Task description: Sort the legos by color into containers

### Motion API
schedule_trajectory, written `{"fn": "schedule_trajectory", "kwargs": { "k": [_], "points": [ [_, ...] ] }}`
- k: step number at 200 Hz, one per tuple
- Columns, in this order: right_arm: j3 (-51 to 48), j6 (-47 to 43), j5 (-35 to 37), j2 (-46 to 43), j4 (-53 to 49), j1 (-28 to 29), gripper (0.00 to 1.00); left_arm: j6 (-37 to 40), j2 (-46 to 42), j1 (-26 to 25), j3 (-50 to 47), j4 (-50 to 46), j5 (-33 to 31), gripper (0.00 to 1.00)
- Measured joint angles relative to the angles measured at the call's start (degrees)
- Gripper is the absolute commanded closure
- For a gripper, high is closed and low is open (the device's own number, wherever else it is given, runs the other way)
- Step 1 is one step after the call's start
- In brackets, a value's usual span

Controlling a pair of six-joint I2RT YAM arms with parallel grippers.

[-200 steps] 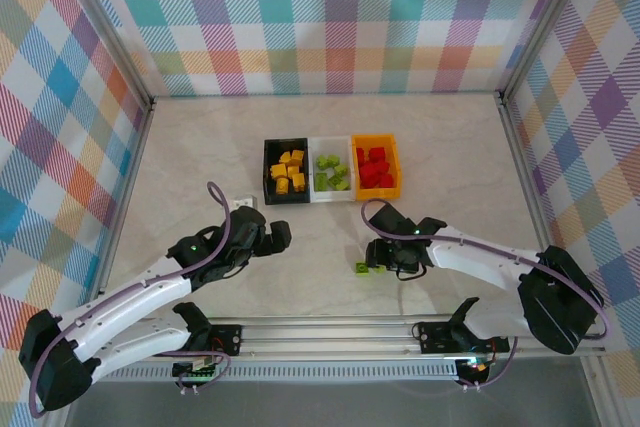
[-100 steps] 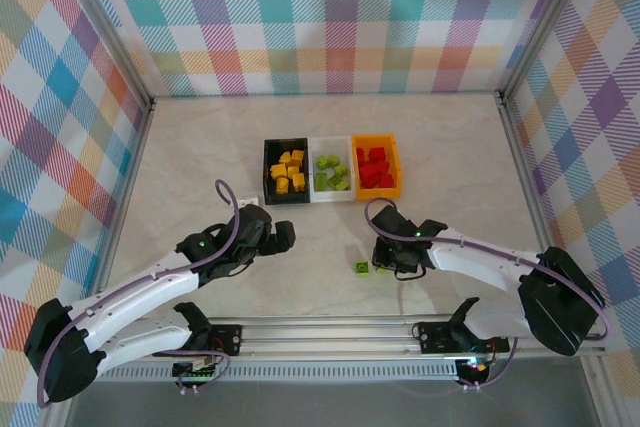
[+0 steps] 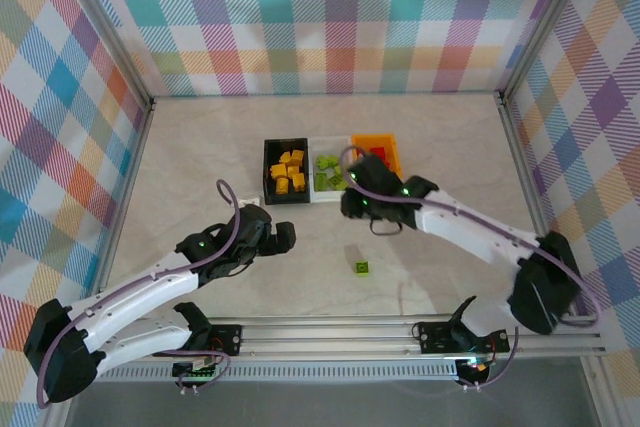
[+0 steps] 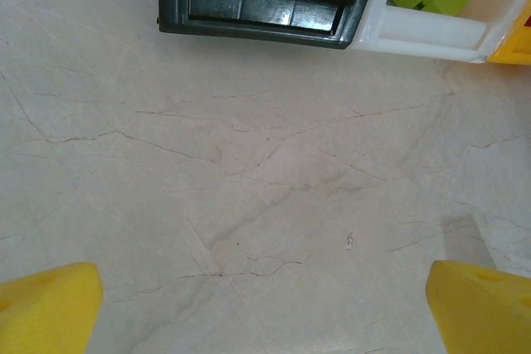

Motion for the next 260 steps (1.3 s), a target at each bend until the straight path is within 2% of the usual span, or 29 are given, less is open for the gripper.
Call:
{"fn": "schedule_trajectory", "kwargs": {
  "k": [51,71,87,96,119,141,175,232,260],
  "points": [
    [18.49,-4.59,0.02,21.84,1.92,-4.57,0.69,-0.26,-5.79,0.0,-0.5,-0.98,0.07,0.0],
    [24.39,-5.27,0.0,28.02,1.18,-5.57,0.68,-0.26,-7.52,0.0,-1.18,-1.6,0.04,0.0],
    [28.2,-5.86,0.0,31.15,0.13,-5.86,0.63,-0.26,-8.26,0.0,-1.6,-2.16,0.09,0.0],
    [29.59,-5.86,-0.02,32.04,-0.31,-5.88,0.57,-0.24,-8.41,0.0,-1.7,-2.25,0.13,0.0],
    [30.97,-6.14,-0.04,32.28,-1.27,-5.86,0.29,0.02,-8.41,0.0,-1.86,-2.25,1.14,0.0],
    [30.88,-5.97,0.02,31.98,-1.64,-5.88,0.16,1.2,-7.52,0.0,-1.84,-1.42,3.52,0.0],
    [21.53,-5.09,1.09,23.32,-0.68,-6.29,0.1,4.35,0.17,-2.62,1.44,-0.26,7.06,0.0],
    [-2.19,-2.01,1.77,-2.29,0.79,-11.76,0.06,9.2,24.81,-18.49,14.12,6.01,9.31,0.08],
    [-11.17,-1.36,1.99,-11.13,-0.11,-14.82,0.05,10.86,35.76,-23.5,18.86,7.19,10.21,0.11]
  ]
}}
